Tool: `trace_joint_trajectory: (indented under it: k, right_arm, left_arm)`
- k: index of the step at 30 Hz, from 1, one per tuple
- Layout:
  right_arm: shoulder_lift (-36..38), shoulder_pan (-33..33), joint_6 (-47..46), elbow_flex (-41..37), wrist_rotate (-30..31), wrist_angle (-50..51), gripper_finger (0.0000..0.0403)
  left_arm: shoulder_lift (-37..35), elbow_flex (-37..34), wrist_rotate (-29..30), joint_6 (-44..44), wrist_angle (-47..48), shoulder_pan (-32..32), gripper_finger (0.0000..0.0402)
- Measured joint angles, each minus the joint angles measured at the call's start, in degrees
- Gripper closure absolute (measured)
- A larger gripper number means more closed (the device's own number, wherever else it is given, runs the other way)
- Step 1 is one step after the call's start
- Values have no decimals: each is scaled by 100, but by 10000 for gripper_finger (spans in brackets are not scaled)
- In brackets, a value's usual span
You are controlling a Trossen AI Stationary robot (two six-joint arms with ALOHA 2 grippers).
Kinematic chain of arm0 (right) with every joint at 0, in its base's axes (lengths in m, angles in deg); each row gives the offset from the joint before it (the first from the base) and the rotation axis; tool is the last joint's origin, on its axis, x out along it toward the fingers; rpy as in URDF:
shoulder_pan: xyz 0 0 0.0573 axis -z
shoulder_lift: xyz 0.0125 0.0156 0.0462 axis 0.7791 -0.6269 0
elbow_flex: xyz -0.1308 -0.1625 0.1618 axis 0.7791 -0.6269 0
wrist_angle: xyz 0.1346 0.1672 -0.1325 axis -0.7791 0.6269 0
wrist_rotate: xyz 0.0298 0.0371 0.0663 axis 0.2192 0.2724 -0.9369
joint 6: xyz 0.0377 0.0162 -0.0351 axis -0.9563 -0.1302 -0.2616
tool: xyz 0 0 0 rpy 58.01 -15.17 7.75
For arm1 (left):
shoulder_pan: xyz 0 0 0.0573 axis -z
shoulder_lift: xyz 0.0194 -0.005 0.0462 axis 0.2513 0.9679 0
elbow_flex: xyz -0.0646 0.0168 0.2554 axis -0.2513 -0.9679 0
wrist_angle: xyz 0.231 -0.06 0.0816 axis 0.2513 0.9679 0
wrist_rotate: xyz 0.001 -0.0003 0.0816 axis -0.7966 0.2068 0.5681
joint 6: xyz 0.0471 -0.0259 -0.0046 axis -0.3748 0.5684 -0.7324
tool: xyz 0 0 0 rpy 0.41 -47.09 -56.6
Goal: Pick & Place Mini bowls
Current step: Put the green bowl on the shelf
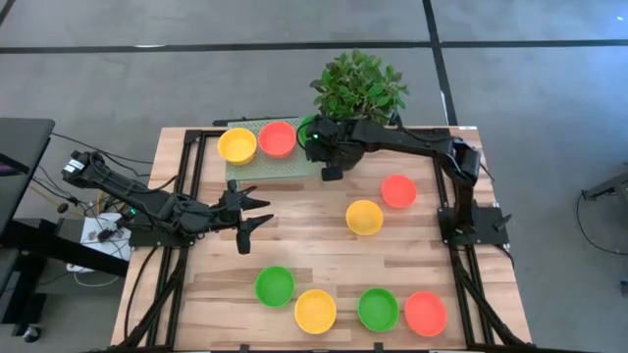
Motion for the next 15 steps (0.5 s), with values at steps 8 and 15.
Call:
trace_joint_trajectory:
  k: [8, 15]
  right_arm:
    - [33, -35, 19, 21, -14, -4, 381]
    - [34, -104, 19, 21, 3, 0, 344]
  left_arm:
    - [0, 0, 0, 15, 9, 0, 238]
    - [0, 0, -1, 15, 22, 1, 238]
